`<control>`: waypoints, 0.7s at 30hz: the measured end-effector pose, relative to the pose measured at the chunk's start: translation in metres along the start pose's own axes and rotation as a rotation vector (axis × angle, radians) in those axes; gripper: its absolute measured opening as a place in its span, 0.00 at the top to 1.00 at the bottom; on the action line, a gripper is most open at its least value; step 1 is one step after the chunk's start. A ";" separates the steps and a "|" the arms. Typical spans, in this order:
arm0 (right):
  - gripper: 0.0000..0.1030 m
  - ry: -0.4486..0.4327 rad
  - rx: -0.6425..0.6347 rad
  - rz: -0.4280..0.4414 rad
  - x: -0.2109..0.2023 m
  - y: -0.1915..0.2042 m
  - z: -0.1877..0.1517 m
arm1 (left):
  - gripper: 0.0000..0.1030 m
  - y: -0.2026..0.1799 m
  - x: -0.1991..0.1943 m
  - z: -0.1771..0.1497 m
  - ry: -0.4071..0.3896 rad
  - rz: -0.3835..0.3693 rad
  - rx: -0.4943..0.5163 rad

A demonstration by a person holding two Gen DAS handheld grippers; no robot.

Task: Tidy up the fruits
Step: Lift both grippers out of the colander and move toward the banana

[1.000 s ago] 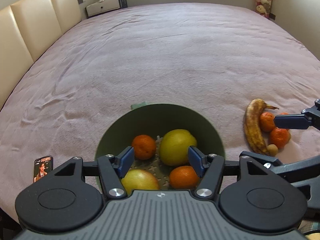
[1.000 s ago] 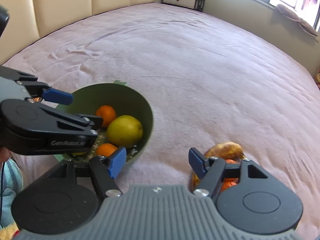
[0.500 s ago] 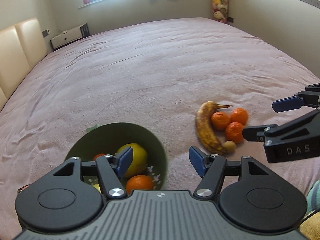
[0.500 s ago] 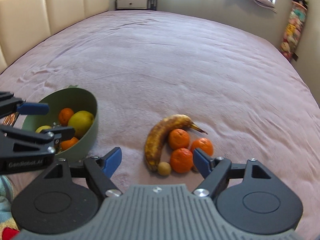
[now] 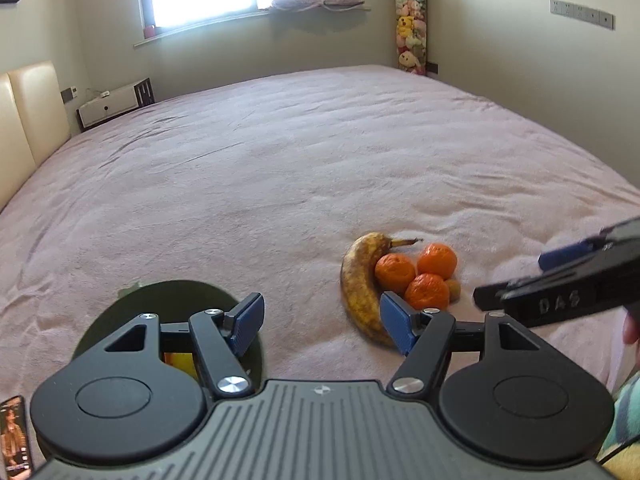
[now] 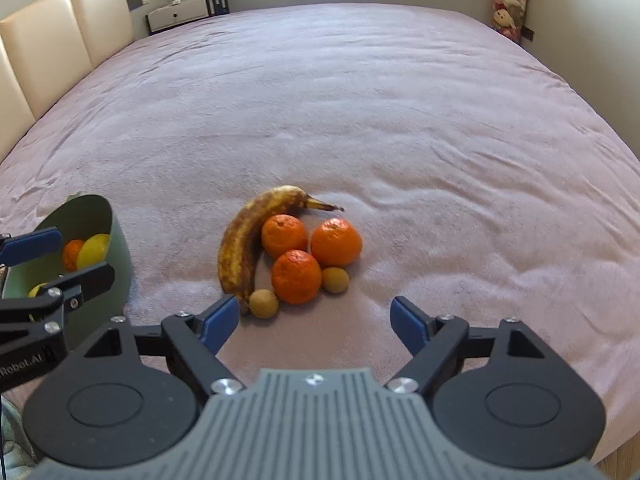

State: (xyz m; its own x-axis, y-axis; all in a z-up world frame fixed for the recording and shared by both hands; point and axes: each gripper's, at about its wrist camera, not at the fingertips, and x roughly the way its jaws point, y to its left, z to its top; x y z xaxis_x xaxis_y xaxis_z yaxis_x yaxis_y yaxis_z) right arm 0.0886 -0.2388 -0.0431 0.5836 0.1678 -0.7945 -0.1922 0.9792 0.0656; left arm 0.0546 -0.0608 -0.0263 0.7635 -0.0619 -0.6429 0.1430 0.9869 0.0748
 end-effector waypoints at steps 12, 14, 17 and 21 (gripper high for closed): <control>0.39 -0.016 0.086 0.014 0.031 -0.022 -0.001 | 0.26 -0.019 0.040 -0.002 0.013 -0.077 0.014; 0.42 -0.023 0.095 0.025 0.035 -0.022 0.001 | 0.26 -0.023 0.046 -0.006 0.026 -0.097 0.025; 0.47 -0.031 0.100 0.053 0.040 -0.021 0.006 | 0.29 -0.030 0.055 -0.012 0.052 -0.107 0.057; 0.53 -0.024 0.096 0.092 0.048 -0.015 0.009 | 0.38 -0.035 0.068 -0.020 0.095 -0.106 0.052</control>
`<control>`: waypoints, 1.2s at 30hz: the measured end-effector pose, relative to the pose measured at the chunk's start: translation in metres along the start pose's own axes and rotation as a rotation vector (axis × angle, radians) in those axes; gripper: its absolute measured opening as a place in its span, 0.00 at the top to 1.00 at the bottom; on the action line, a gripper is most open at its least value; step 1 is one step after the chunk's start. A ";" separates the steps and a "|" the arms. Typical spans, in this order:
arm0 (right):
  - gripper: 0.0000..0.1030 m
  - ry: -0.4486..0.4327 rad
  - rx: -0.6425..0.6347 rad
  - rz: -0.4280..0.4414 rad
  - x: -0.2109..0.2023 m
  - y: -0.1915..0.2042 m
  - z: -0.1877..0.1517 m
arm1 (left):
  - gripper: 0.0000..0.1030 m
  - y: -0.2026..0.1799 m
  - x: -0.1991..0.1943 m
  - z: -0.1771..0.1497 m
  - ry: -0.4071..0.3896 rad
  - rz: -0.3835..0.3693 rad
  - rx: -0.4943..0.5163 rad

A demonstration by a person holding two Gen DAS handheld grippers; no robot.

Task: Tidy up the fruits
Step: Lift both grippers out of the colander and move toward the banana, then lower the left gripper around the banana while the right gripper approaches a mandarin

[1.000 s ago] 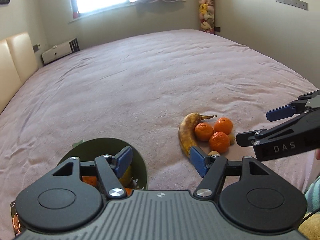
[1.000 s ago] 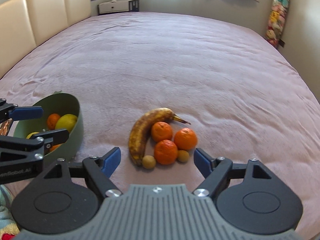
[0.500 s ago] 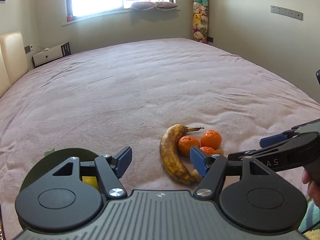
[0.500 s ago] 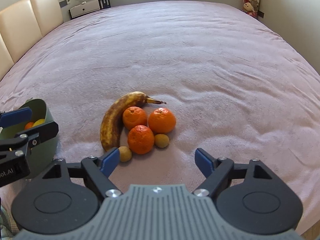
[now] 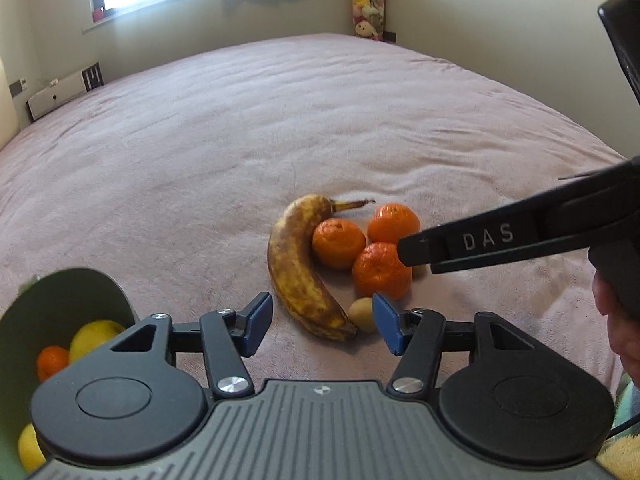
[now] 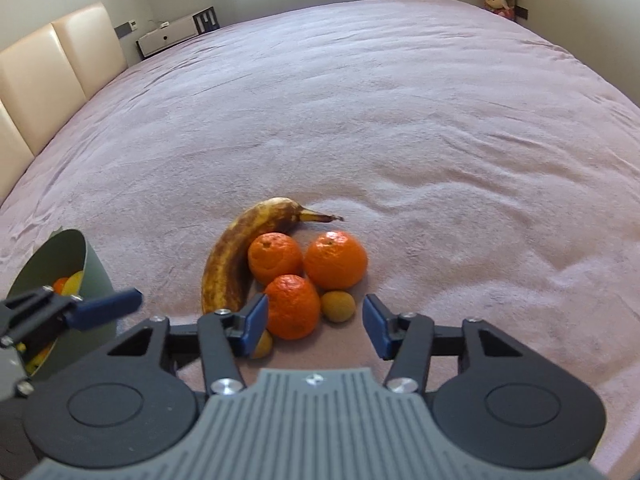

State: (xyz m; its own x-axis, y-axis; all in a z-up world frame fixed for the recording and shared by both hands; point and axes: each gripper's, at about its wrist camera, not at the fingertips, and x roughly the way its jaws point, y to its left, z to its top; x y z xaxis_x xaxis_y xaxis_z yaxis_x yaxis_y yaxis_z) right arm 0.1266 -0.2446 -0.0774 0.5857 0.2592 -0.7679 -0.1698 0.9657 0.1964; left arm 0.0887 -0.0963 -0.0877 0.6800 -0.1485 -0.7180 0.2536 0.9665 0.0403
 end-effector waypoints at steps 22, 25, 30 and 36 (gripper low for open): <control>0.59 0.033 0.042 0.064 0.039 -0.003 0.000 | 0.45 0.032 0.047 -0.007 0.090 -0.046 -0.380; 0.59 0.032 0.044 0.071 0.041 -0.002 0.000 | 0.44 0.034 0.051 -0.007 0.099 -0.044 -0.395; 0.70 0.028 0.034 0.052 0.039 -0.002 0.000 | 0.52 0.034 0.054 -0.006 0.110 -0.042 -0.392; 0.74 0.034 0.042 0.045 0.034 -0.004 0.001 | 0.64 0.035 0.051 -0.003 0.118 -0.070 -0.395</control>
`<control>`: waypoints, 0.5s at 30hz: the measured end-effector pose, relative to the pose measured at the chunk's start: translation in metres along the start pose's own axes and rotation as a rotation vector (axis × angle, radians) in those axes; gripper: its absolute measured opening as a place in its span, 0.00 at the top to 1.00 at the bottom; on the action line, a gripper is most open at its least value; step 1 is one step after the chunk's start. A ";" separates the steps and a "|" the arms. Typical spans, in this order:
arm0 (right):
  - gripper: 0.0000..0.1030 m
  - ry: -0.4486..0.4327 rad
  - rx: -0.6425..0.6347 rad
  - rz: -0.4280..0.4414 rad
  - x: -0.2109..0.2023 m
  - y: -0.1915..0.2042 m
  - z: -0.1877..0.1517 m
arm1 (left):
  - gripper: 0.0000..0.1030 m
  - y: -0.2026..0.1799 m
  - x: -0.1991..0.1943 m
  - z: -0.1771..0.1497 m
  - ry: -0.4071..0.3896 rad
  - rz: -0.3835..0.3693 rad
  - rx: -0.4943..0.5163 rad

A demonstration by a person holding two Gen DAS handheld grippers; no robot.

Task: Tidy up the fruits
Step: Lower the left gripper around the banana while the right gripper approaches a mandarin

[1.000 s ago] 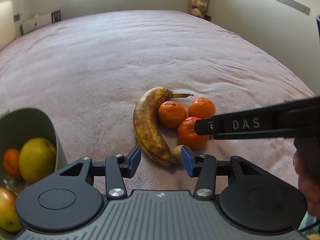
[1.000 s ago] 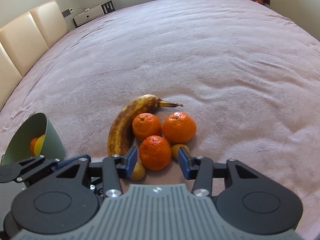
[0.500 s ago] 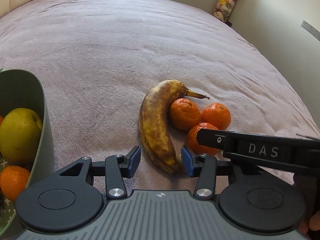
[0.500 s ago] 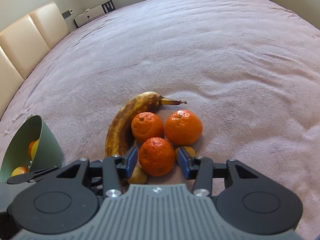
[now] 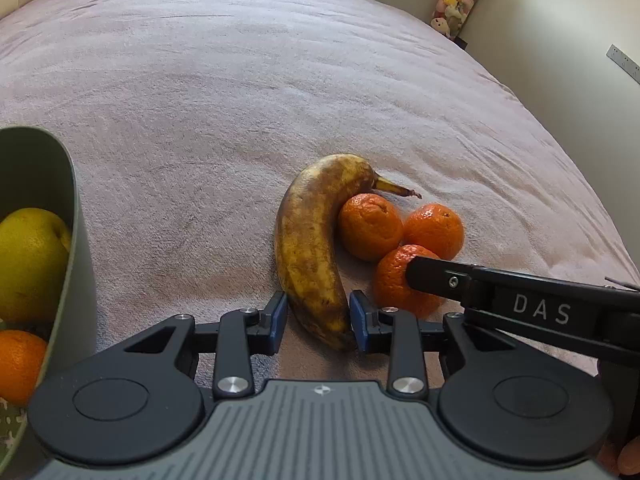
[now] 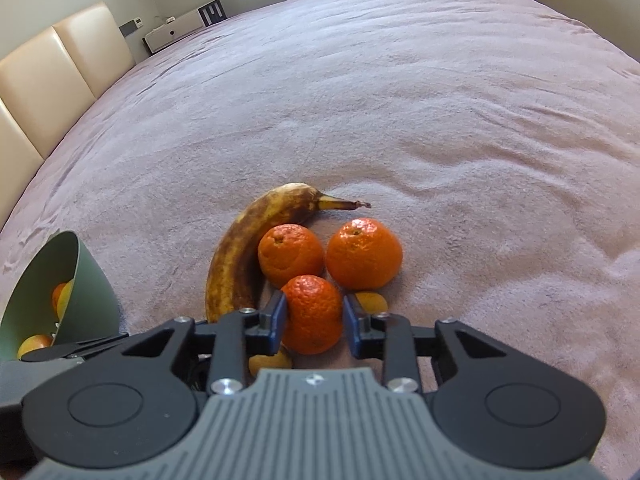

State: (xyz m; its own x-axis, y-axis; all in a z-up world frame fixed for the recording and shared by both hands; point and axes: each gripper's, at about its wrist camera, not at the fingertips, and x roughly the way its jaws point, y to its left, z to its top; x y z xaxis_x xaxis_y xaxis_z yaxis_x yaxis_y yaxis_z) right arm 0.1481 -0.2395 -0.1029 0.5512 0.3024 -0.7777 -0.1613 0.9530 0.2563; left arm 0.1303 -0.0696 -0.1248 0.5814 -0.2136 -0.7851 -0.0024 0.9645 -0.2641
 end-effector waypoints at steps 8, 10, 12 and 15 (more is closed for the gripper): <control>0.76 0.053 0.031 -0.024 -0.009 -0.004 0.003 | 0.69 -0.003 -0.016 0.011 0.046 0.082 -0.028; 0.76 0.059 0.029 -0.031 -0.012 -0.004 0.002 | 0.70 -0.003 -0.021 0.013 0.074 0.104 -0.042; 0.76 0.066 0.033 -0.030 -0.016 -0.005 0.001 | 0.77 -0.003 -0.026 0.011 0.096 0.111 -0.051; 0.78 0.087 0.035 -0.021 -0.024 -0.005 -0.005 | 0.97 -0.004 -0.034 0.007 0.131 0.139 -0.045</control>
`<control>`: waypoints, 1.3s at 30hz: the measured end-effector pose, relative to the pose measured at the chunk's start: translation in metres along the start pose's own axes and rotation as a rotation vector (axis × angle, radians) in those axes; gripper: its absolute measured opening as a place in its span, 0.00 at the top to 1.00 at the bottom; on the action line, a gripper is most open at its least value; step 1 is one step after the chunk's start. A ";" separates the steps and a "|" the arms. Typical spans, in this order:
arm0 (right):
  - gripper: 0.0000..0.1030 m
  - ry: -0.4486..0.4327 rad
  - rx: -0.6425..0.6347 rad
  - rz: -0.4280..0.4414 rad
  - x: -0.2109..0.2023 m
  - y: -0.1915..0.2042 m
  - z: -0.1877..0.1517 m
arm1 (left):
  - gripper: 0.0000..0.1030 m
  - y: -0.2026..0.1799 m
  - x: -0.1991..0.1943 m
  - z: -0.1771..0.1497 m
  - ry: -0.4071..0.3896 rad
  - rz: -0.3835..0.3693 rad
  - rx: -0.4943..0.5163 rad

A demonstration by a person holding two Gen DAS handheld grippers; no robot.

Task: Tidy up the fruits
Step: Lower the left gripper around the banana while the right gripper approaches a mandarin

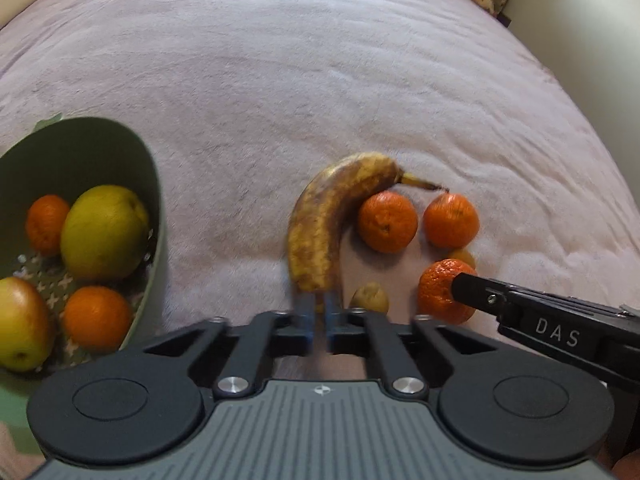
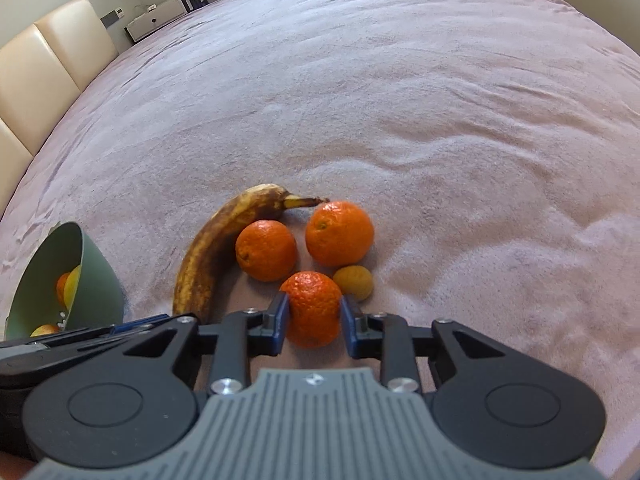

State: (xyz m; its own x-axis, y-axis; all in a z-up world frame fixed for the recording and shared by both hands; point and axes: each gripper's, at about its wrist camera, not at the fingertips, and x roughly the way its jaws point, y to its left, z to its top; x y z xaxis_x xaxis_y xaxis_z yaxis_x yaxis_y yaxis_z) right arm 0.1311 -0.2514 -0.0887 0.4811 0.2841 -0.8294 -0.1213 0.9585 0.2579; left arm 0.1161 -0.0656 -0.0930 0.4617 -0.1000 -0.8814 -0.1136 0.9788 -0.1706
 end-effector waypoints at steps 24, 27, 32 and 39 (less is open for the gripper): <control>0.57 0.045 0.068 0.029 0.022 -0.012 -0.002 | 0.48 -0.001 0.029 0.005 -0.073 0.007 0.045; 0.57 0.048 0.071 0.041 0.026 -0.011 -0.001 | 0.48 0.002 0.036 0.005 -0.058 -0.002 0.010; 0.58 0.047 0.076 0.059 0.030 -0.011 0.000 | 0.61 0.004 0.037 0.005 -0.073 -0.029 -0.011; 0.66 0.042 0.070 0.062 0.026 -0.008 0.001 | 0.62 0.007 0.021 0.010 -0.086 -0.034 -0.061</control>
State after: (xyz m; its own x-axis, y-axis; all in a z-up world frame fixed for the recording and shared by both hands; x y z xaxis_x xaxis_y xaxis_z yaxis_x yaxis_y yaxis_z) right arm 0.1450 -0.2519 -0.1117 0.4372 0.3448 -0.8307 -0.0881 0.9356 0.3420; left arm 0.1340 -0.0590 -0.1079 0.5400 -0.1148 -0.8338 -0.1482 0.9622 -0.2285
